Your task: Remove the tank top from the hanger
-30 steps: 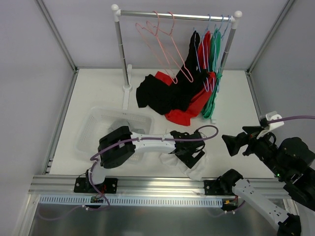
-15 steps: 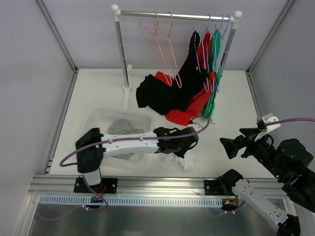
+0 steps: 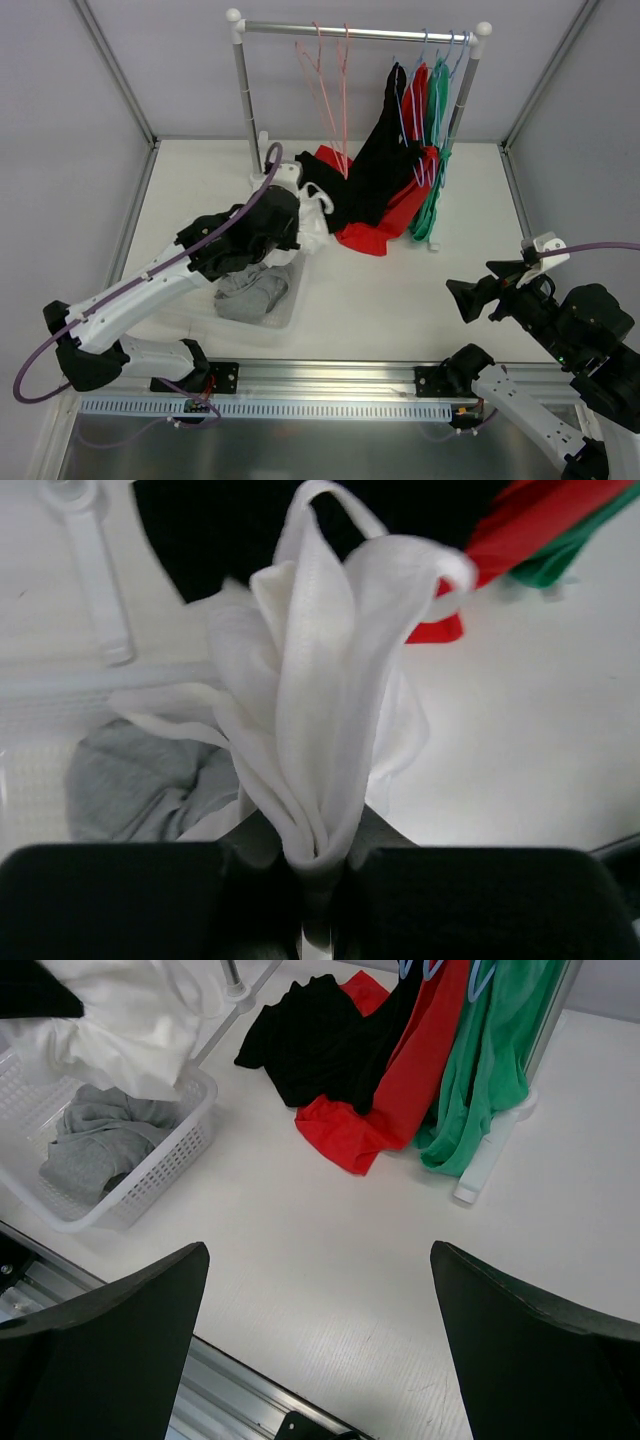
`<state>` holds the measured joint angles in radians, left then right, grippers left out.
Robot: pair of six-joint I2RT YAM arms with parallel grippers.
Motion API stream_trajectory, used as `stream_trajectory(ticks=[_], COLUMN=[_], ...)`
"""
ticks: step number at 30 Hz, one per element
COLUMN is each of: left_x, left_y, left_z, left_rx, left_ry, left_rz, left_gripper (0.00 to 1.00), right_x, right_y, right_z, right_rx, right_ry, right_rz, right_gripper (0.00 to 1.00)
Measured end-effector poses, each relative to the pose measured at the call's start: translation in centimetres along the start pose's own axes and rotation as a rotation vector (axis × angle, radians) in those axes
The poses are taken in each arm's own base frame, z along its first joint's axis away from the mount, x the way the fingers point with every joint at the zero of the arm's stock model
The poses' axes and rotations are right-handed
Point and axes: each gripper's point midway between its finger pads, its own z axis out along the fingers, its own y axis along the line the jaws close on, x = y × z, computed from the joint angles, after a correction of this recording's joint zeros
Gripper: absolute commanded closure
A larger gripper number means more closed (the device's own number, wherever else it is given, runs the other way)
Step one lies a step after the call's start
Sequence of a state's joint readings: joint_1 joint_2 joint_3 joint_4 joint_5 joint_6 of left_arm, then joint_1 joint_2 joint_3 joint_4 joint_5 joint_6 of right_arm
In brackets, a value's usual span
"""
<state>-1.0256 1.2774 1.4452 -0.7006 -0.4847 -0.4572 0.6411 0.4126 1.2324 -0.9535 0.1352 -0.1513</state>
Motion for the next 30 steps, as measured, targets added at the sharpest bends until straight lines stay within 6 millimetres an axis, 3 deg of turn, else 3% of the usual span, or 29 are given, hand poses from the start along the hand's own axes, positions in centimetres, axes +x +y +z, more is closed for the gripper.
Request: stream_trajectory(ticks=[5,9,19,25,27,28,30], left_x=[2.3,5.2,16.5,20.0,20.7,21.0,21.2], left_y=[7.1,10.4,12.5,12.2,11.8,11.5,11.0], left_z=[-0.2,0.0,3.5,5.8,6.6,6.9,7.2], left_rx=[-0.168,-0.256,-0.343,-0.332,-0.316,-0.304,-0.280], left_ry=[0.035,0.081,0.323,0.419,0.447,0.459,0.471], left_rz=[-0.071,-0.121,-0.134,-0.162,-0.168,-0.170,-0.170], left_gripper=[1.00,1.00,1.00,0.98,0.87,0.62,0.49], right_x=[-0.1,-0.4,-0.2,0.8,1.5,1.8,2.3], right_y=[0.0,0.1,0.6,1.1,1.2,1.3,1.4], right_z=[0.0,0.1,0.9,2.5,3.3,3.7,4.3], right_rx=[-0.001,-0.004,-0.024,-0.042,-0.044,-0.045,-0.048], right_ry=[-0.003,-0.015,-0.008,0.035,0.068,0.084,0.108], right_rz=[0.000,0.002,0.002,-0.002,-0.004,-0.005,-0.007], right_gripper=[0.00,0.00,0.00,0.00,0.00,0.01,0.00])
